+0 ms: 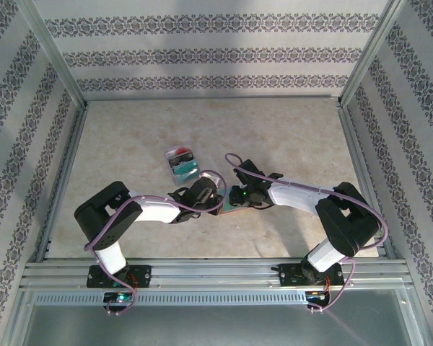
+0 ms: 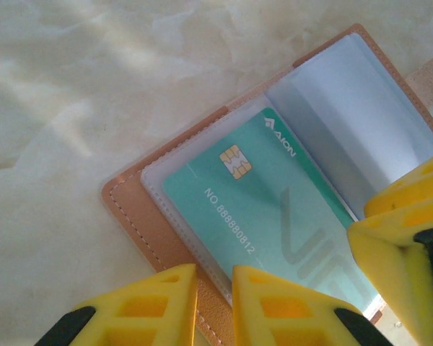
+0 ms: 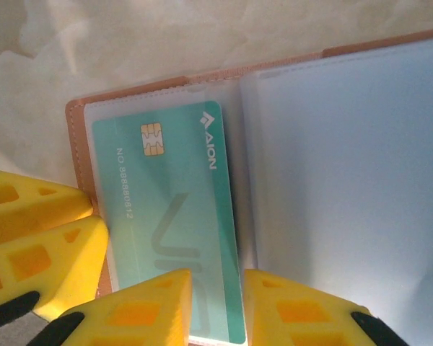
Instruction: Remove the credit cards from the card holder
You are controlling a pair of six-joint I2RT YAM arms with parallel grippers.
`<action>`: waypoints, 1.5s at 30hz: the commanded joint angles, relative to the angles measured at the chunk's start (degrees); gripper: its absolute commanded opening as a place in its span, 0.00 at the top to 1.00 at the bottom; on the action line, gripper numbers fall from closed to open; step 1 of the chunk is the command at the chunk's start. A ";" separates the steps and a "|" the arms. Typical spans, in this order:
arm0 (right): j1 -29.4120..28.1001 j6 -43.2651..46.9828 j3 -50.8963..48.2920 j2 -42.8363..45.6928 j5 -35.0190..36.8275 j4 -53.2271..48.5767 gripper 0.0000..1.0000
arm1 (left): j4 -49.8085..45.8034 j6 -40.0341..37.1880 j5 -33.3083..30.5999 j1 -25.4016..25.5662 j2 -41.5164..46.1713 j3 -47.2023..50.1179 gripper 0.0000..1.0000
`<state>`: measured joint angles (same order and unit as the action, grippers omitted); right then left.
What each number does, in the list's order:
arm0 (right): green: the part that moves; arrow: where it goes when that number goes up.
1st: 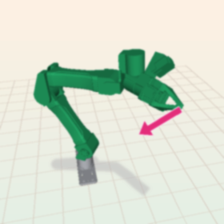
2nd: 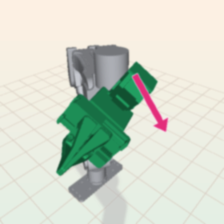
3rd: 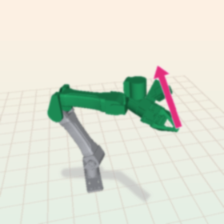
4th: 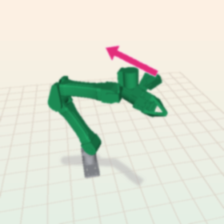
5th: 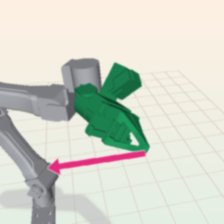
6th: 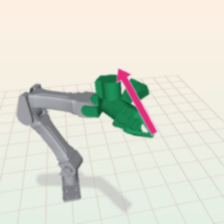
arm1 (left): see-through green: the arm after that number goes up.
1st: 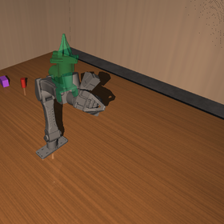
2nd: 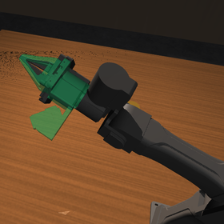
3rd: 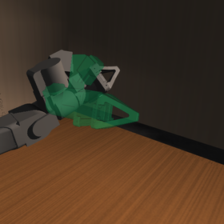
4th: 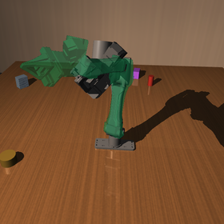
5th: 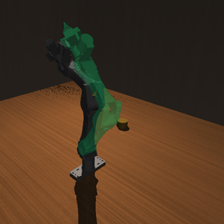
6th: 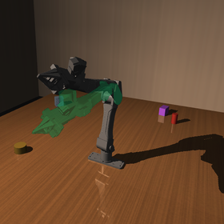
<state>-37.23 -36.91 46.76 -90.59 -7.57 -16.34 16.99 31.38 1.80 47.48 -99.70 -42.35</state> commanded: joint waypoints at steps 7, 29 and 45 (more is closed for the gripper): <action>1.33 0.71 -1.62 -2.29 -2.25 2.86 0.72 | 0.14 0.79 1.70 -0.90 -1.79 -0.90 0.81; 7.38 -5.90 -11.81 4.10 -20.80 24.33 0.74 | -1.53 -0.08 2.15 -0.90 -2.34 -1.42 0.88; 8.52 -11.85 -15.48 0.33 -27.93 39.49 0.71 | -1.44 -0.44 2.55 -0.90 -2.12 -1.25 0.88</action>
<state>-28.58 -47.09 31.31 -89.27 -30.85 14.22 16.97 31.55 2.09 46.72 -100.60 -43.00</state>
